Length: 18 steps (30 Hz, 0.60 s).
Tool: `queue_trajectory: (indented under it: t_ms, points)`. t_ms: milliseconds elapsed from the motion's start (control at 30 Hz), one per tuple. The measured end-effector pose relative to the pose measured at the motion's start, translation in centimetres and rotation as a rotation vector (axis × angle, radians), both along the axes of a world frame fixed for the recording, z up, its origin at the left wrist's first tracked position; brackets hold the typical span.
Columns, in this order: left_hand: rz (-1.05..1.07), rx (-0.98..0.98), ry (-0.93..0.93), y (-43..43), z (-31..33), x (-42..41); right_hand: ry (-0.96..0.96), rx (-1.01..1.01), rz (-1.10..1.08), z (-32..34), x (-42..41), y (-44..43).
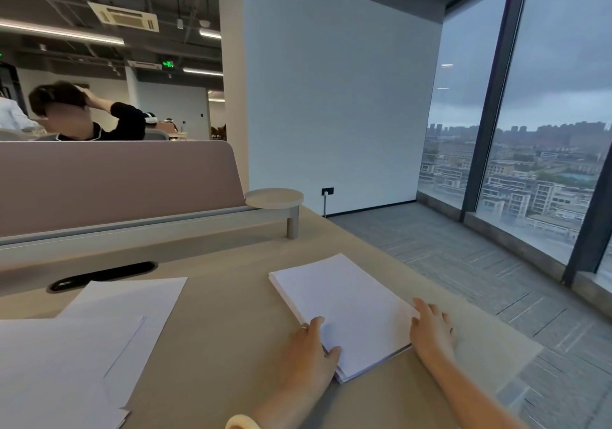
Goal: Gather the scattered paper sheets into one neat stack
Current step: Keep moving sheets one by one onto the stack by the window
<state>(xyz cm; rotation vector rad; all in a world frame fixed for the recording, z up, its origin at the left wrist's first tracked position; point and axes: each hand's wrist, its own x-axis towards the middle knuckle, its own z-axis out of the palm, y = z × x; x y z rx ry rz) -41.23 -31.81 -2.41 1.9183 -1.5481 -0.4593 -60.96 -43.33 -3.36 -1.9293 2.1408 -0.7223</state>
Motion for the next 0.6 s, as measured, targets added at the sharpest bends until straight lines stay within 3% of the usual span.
queue_trajectory:
  t_ms: [200, 600]
  points:
    - [0.161, 0.073, -0.132, 0.58, 0.3, 0.09, -0.096, -0.002, 0.039, -0.35, -0.08, -0.24]
    - [0.073, 0.103, -0.108, 0.44, -0.02, -0.14, -0.101, 0.014, 0.105, -0.69, -0.1, -0.36]
